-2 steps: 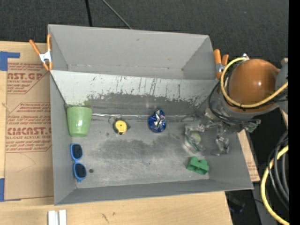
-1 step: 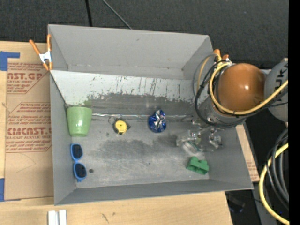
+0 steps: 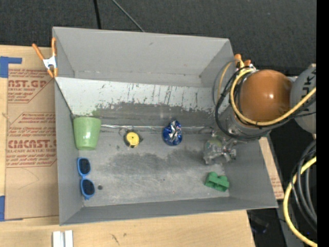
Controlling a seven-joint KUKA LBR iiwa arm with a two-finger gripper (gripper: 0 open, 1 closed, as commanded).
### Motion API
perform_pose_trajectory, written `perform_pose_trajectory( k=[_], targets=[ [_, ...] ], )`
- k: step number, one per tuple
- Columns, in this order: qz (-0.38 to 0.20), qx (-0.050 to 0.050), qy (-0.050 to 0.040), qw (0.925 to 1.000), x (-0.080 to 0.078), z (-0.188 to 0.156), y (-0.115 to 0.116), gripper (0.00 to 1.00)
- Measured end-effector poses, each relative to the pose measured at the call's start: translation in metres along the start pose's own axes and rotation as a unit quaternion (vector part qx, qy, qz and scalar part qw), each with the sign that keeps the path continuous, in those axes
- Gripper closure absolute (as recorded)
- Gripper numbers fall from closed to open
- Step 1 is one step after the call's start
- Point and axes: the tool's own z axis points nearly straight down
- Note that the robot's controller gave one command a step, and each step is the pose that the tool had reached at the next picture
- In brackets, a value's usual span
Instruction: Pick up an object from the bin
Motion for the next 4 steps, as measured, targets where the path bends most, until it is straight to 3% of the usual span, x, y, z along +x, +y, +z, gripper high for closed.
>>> perform_pose_trajectory(
  k=[1, 2, 3, 4],
  targets=[
    [0.000, 0.000, 0.0000, 1.0000, 0.000, 0.000, 0.000, 0.00],
    [-0.176, 0.012, -0.0063, 0.9843, 0.012, 0.005, 0.065, 0.00],
    [-0.175, 0.011, -0.0071, 0.9845, 0.012, 0.005, 0.065, 1.00],
    [-0.152, 0.004, 0.0035, 0.9883, -0.001, -0.142, 0.062, 1.00]
  ],
)
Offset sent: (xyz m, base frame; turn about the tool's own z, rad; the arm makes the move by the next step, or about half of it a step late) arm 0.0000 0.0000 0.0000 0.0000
